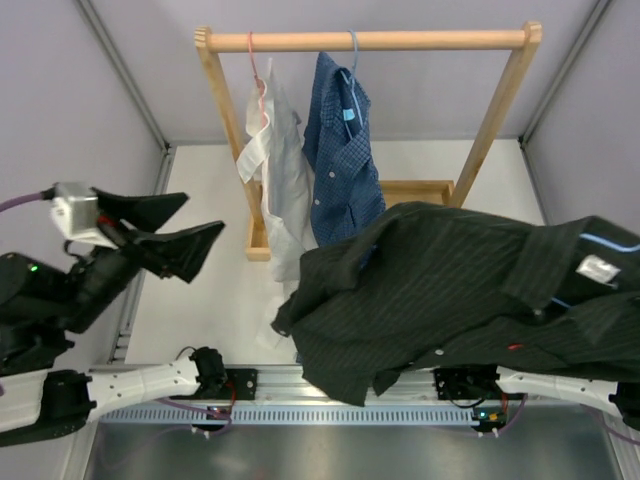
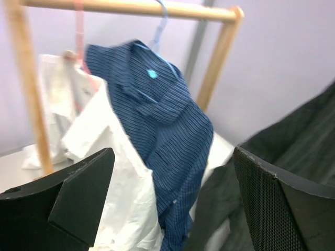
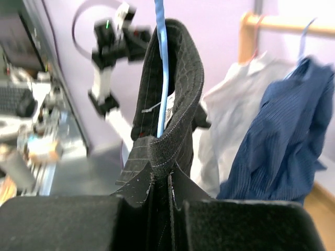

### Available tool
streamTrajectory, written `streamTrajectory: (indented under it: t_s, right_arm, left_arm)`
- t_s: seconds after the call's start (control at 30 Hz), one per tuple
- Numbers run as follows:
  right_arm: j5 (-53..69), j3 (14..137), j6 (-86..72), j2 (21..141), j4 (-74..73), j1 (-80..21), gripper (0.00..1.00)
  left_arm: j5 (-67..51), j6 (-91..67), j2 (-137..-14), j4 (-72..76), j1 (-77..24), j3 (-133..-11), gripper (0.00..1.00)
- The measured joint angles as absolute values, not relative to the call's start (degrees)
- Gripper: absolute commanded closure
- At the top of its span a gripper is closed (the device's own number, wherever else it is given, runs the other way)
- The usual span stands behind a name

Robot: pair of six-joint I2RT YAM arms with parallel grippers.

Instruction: Place the shirt on the hanger

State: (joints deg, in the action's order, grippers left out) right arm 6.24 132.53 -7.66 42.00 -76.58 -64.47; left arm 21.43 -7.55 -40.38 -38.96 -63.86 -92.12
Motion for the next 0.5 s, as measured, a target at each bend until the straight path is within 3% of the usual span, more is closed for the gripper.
streamTrajectory:
  t_s: [0.13,0.5]
  right_arm:
    - [0.3,138.43,-8.99,41.1,-76.55,-64.47,1.0]
    - [-27.73,136.35,-12.69,39.22,-78.7,-64.25,1.0]
  left_arm:
    - [27.35,-8.84,-36.4,-39.2,-63.86,-91.9,0.02]
    - [37.08,-10.68,-34.61,-44.47,-63.86,-82.83,0.02]
